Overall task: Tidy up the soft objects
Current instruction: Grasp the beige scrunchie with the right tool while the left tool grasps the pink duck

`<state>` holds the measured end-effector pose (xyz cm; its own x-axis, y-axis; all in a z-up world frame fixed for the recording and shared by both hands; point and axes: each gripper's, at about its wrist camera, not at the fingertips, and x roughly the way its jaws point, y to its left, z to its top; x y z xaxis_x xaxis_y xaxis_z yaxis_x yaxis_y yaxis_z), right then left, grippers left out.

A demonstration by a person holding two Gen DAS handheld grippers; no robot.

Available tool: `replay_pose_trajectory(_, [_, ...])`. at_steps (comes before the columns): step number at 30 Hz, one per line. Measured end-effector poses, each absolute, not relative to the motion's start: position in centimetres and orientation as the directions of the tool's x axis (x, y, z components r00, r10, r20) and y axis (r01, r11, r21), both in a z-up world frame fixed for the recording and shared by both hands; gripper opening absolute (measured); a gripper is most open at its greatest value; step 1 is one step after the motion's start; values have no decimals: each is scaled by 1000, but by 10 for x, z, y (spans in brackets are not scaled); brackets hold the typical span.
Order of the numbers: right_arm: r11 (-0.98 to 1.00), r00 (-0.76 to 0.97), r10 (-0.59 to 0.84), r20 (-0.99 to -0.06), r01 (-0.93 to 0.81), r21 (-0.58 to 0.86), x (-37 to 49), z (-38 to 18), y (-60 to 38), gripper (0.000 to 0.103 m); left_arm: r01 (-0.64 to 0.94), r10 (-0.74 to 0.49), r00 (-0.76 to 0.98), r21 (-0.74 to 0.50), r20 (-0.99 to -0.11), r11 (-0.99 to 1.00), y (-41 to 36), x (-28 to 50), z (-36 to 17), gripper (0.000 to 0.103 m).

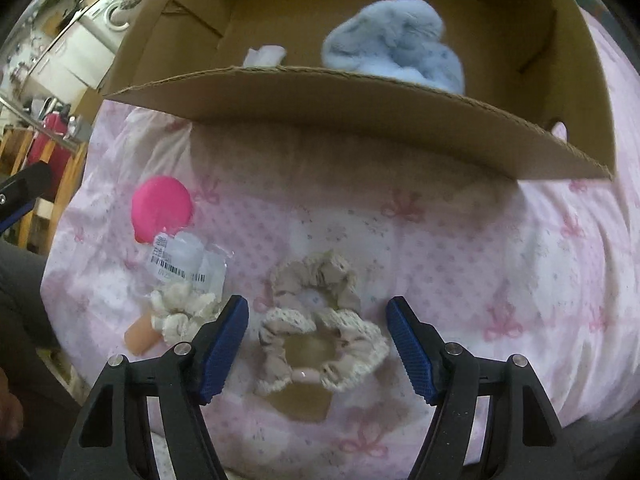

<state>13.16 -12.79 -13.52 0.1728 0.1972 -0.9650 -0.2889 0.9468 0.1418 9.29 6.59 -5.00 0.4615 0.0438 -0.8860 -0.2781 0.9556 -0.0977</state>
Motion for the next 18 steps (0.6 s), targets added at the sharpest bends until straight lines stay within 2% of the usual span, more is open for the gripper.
replay_pose_trajectory(1, [945, 185, 193, -964, -298, 132, 132, -134, -126, 57, -279, 45, 461, -97, -886, 955, 66, 93, -50, 72])
replay_pose_trajectory(2, [945, 186, 189, -964, -303, 126, 133, -135, -125, 52, -279, 46, 461, -95, -886, 956, 66, 93, -51, 72])
replay_pose_trajectory(3, [943, 180, 194, -964, -304, 133, 134, -136, -125, 42, -278, 47, 460, -94, -887, 956, 65, 94, -51, 72])
replay_pose_trajectory(6, [944, 162, 194, -968, -300, 138, 136, -139, -128, 32, -276, 50, 459, -89, -887, 957, 65, 93, -51, 72])
replay_pose_trajectory(7, [943, 162, 205, -965, -299, 150, 136, -137, -130, 22, -277, 50, 460, -90, -887, 957, 65, 93, -51, 72])
replay_pose_trajectory(11, [932, 187, 314, -931, -247, 265, 141, -122, -152, 18, -283, 52, 461, -92, -886, 955, 66, 93, -51, 72])
replay_pose_trajectory(15, [864, 195, 502, -843, -145, 482, 144, -106, -182, 17, -290, 54, 457, -91, -888, 953, 68, 93, -52, 72])
replay_pose_trajectory(18, [814, 215, 579, -787, -101, 572, 139, -92, -193, 17, -298, 44, 439, -99, -898, 949, 71, 95, -56, 72])
